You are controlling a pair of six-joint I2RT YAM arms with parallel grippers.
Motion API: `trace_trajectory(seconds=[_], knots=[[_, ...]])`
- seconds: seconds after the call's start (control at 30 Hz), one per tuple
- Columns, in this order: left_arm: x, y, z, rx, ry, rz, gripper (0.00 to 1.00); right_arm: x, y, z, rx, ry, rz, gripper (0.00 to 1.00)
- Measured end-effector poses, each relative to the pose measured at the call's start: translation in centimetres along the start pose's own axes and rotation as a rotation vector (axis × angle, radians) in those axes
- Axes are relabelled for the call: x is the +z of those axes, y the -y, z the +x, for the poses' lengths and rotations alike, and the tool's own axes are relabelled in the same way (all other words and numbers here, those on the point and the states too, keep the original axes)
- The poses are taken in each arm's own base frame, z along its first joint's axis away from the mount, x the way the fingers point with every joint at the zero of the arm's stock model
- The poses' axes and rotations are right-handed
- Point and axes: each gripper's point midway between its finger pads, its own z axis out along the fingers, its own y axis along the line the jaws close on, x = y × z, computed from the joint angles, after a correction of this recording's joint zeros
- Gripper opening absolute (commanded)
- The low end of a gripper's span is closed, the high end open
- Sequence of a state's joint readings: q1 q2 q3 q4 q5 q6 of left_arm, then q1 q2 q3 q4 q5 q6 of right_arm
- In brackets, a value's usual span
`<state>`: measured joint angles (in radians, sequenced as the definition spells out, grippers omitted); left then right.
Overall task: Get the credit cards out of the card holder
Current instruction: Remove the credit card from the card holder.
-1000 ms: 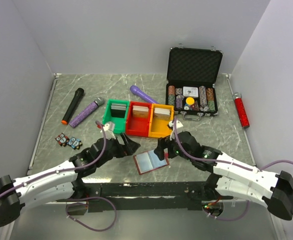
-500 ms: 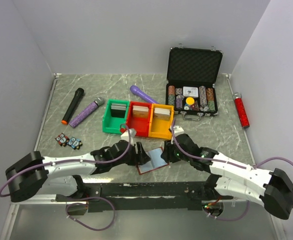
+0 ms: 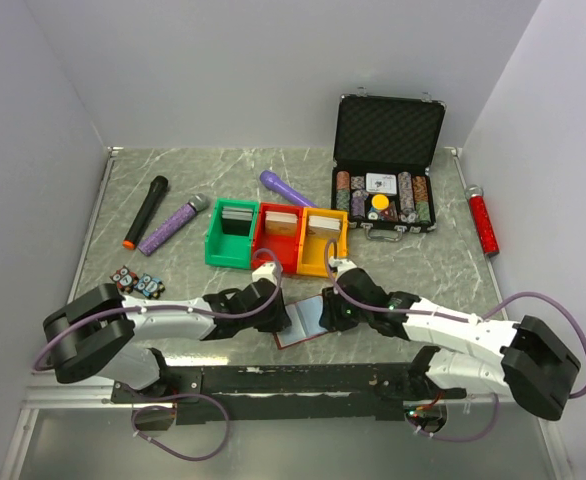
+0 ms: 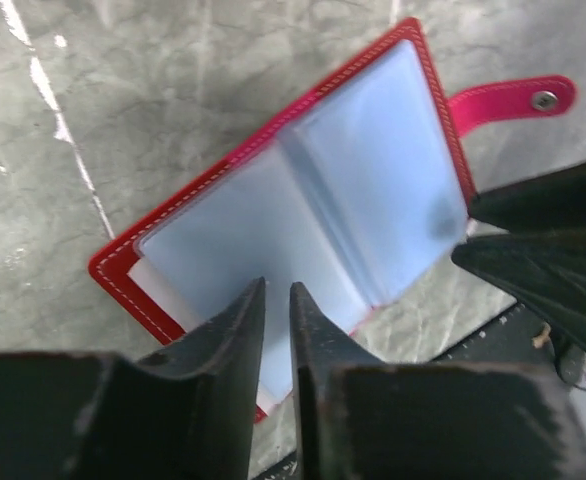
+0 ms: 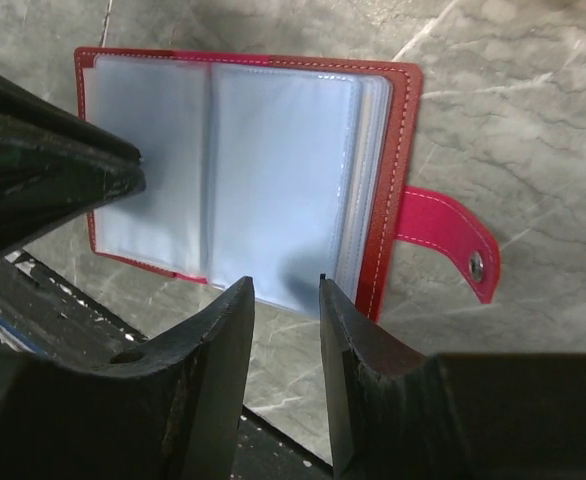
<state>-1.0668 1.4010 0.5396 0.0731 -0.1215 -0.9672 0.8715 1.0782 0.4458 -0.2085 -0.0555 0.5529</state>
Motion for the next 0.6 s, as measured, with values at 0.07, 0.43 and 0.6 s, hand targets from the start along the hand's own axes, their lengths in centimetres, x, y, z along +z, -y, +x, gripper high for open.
trace_trajectory(seconds=[0.07,0.43,0.6], knots=[[0.2,-0.3,0.0,0.002,0.0,-0.019,0.18,0.1,-0.1,0.1,0.0,-0.008,-0.006,0.4],[0.3,-1.1,-0.8,0.009,0.037,-0.069,0.17,1.3,-0.7,0.5,-0.009,-0.055,-0.03,0.38],[0.0,-1.6,-0.7,0.008,0.051,-0.071,0.16,1.6,-1.3,0.4,-0.018,-0.076,-0.045,0.38]])
